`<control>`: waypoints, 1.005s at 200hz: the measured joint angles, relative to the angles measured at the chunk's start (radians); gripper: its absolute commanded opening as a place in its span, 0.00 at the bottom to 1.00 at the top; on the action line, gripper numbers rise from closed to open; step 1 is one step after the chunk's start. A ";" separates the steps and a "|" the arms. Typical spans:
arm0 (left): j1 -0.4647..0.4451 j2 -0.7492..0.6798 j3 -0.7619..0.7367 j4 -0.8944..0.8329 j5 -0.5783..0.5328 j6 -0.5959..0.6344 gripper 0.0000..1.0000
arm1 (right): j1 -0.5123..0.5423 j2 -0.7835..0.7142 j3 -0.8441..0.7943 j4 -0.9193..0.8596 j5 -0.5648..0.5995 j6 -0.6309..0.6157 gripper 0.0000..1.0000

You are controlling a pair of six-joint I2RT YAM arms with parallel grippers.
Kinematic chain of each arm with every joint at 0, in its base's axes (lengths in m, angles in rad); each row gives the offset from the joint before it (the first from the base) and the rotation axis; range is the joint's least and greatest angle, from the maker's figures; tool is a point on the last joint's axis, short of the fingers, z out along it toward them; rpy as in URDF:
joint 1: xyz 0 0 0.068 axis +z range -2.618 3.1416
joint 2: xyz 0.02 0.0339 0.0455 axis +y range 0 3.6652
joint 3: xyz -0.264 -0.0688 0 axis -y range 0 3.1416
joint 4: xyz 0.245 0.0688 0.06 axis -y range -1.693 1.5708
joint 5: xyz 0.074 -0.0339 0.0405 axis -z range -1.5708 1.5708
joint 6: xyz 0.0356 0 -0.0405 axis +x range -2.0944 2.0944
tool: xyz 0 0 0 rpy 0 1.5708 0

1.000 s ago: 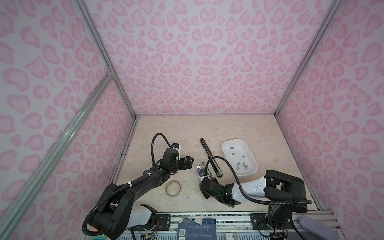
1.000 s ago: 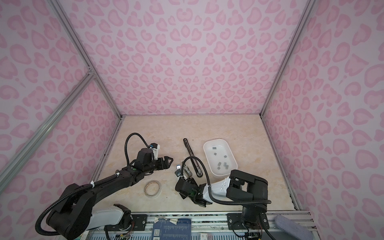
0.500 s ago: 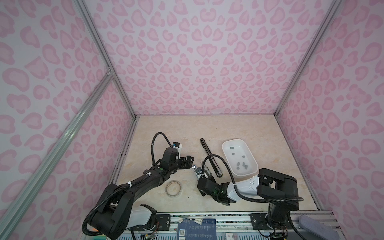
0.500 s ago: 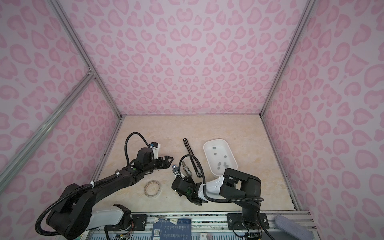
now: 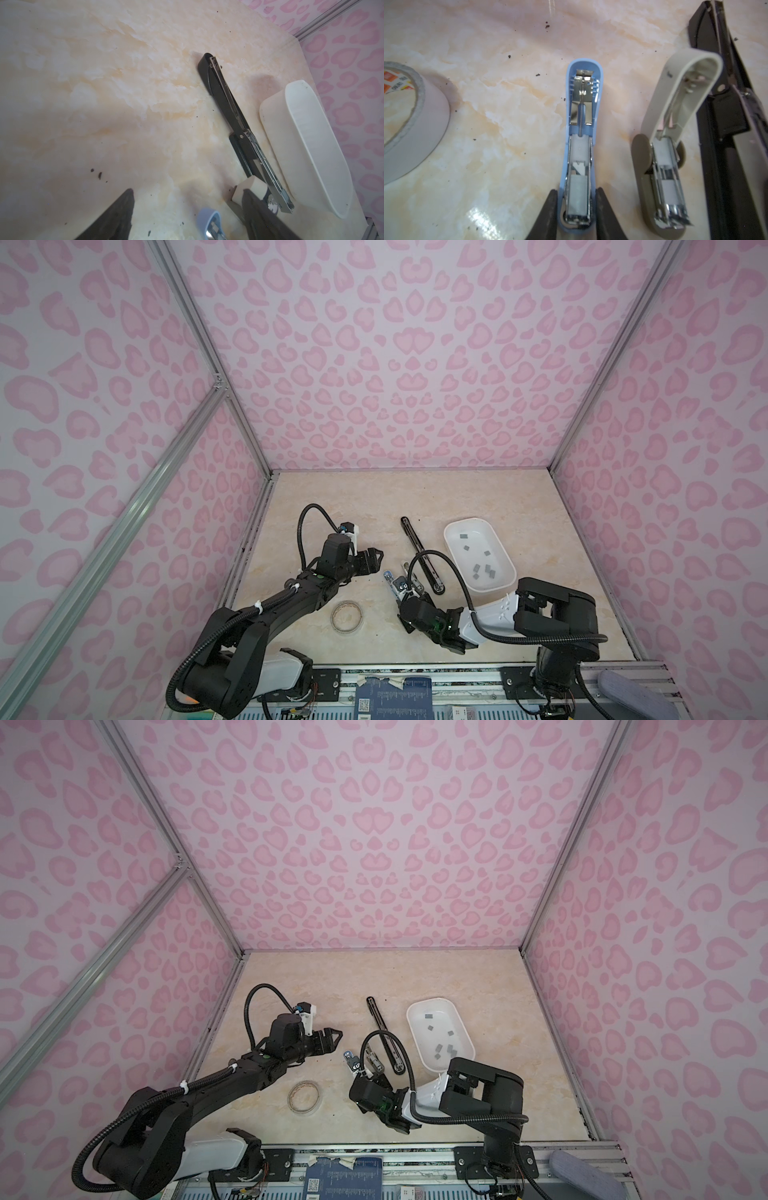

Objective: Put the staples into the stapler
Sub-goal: 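Lower the right gripper around the light-blue stapler while the left gripper approaches it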

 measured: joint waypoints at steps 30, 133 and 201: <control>0.000 0.037 0.000 0.025 0.046 -0.037 0.72 | -0.027 0.012 -0.010 0.056 -0.027 0.000 0.16; 0.000 0.250 0.056 0.127 0.154 -0.089 0.52 | -0.072 0.080 0.026 0.157 -0.049 -0.001 0.11; 0.000 0.270 0.069 0.167 0.212 -0.095 0.45 | -0.085 0.094 0.048 0.156 -0.058 0.000 0.09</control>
